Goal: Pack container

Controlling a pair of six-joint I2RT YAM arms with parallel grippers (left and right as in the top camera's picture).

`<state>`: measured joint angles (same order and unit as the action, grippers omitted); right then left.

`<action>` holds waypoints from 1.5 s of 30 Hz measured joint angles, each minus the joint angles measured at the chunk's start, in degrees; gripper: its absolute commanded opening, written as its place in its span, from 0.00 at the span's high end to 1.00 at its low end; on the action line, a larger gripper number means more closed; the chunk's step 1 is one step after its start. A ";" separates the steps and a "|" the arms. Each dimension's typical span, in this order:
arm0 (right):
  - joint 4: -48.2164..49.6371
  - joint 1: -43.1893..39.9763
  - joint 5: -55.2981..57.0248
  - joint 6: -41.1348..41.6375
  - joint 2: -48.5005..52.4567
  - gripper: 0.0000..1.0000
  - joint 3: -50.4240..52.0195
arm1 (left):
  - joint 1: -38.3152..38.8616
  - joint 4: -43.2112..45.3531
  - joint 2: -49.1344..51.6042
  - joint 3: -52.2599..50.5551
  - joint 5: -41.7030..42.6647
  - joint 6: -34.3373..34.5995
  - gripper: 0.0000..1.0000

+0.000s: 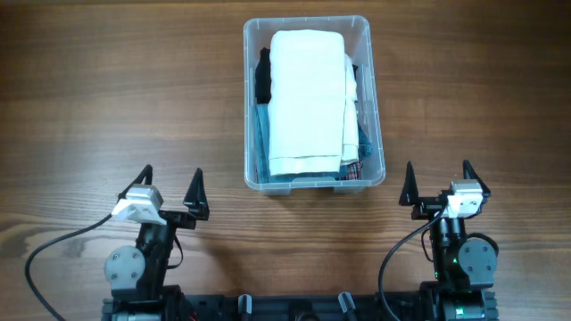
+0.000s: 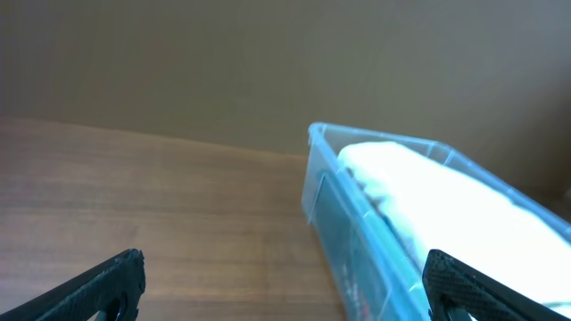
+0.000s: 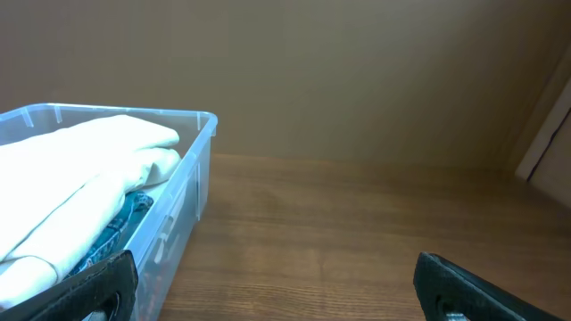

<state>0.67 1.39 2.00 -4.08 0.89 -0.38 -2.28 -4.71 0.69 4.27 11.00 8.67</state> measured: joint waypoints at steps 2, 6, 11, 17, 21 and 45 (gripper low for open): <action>0.00 0.00 0.00 0.00 0.00 0.00 0.00 | 0.00 -0.33 0.00 -0.59 -0.04 -1.90 0.00; 0.02 0.00 0.00 0.00 0.00 0.00 0.00 | 0.00 -2.34 0.00 -1.79 -0.24 -5.99 0.00; 0.00 0.00 0.00 0.00 0.00 0.00 0.00 | 0.00 -2.36 0.00 -1.84 -0.85 -12.41 0.00; 0.00 0.00 0.00 0.00 0.00 0.00 0.00 | 0.00 -2.36 0.00 -1.84 -1.33 -14.25 0.00; 0.00 0.00 0.00 0.00 0.00 0.00 0.00 | 0.00 -2.36 0.00 -1.84 -1.33 -14.49 0.00; 0.00 0.00 0.00 0.00 0.00 0.00 0.00 | 0.00 -2.36 0.00 -1.84 -1.55 -14.64 0.00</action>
<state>0.67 1.39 2.00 -4.08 0.89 -0.38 -2.28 -7.07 0.69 2.44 9.45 -5.98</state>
